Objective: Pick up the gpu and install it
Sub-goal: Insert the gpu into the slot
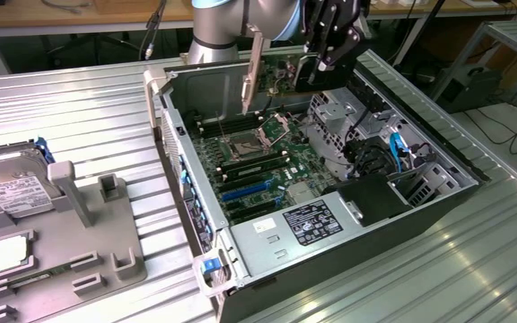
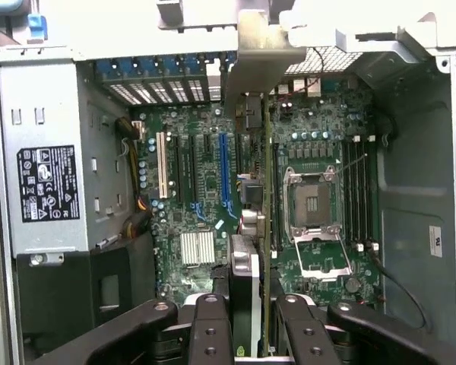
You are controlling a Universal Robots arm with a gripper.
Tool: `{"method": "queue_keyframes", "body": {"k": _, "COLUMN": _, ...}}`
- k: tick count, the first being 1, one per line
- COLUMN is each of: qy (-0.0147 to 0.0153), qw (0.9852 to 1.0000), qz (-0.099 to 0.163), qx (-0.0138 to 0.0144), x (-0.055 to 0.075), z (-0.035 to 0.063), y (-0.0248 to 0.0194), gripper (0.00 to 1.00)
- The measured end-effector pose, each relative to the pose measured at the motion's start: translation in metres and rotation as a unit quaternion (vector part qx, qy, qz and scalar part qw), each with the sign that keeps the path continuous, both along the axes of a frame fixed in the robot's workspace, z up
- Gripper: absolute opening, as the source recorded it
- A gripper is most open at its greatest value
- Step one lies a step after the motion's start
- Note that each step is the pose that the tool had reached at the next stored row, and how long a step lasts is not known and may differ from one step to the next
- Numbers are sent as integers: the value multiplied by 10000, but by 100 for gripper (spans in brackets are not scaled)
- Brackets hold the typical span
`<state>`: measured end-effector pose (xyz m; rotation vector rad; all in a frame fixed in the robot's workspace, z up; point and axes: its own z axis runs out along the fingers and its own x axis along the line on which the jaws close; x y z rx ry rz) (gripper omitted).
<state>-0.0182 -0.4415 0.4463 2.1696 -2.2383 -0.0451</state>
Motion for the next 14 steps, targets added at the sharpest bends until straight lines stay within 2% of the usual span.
{"method": "queue_keyframes", "body": {"k": 2, "qy": -52, "qw": 10000, "qz": 69, "qx": 1, "x": 0, "z": -4, "y": -2, "gripper": 28}}
{"method": "queue_keyframes", "body": {"k": 3, "qy": -69, "qw": 9999, "qz": 96, "qx": 5, "x": 0, "z": -7, "y": -4, "gripper": 28}}
{"method": "queue_keyframes", "body": {"k": 8, "qy": -128, "qw": 9997, "qz": 227, "qx": 13, "x": -9, "z": -35, "y": -15, "gripper": 28}}
{"method": "queue_keyframes", "body": {"k": 11, "qy": -143, "qw": 9996, "qz": 261, "qx": 13, "x": -13, "z": -67, "y": -15, "gripper": 28}}
{"method": "queue_keyframes", "body": {"k": 13, "qy": -184, "qw": 9995, "qz": 262, "qx": 11, "x": -30, "z": -88, "y": -9, "gripper": 28}}
{"method": "queue_keyframes", "body": {"k": 14, "qy": -189, "qw": 9995, "qz": 262, "qx": 11, "x": -42, "z": -97, "y": -2, "gripper": 28}}
